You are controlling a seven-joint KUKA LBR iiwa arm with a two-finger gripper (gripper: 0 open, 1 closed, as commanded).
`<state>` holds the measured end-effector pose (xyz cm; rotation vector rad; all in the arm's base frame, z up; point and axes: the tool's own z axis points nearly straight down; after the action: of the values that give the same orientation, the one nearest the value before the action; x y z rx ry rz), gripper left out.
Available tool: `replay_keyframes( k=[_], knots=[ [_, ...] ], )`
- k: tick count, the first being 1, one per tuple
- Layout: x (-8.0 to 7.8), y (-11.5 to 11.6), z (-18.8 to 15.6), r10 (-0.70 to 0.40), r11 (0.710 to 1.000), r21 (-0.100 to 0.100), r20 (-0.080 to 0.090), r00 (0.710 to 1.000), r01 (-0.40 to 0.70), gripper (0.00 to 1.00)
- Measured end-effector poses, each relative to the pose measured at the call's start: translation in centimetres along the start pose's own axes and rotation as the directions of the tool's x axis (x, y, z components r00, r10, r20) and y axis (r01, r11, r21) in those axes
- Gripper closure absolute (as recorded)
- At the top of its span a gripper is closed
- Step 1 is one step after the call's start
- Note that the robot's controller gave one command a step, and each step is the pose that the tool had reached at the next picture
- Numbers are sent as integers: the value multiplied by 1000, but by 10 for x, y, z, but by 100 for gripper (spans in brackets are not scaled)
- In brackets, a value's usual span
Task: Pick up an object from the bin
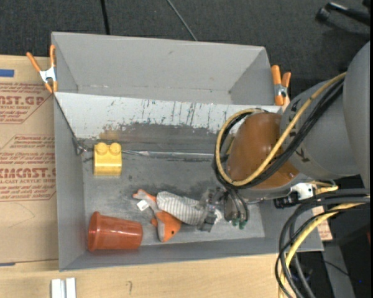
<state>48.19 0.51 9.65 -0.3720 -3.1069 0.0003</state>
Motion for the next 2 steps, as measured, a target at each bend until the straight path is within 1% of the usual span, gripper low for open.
replay_keyframes(
  k=[2],
  knots=[
    [-3,1,-40,0,1000,-3,11,1000,0,100]
  ],
)
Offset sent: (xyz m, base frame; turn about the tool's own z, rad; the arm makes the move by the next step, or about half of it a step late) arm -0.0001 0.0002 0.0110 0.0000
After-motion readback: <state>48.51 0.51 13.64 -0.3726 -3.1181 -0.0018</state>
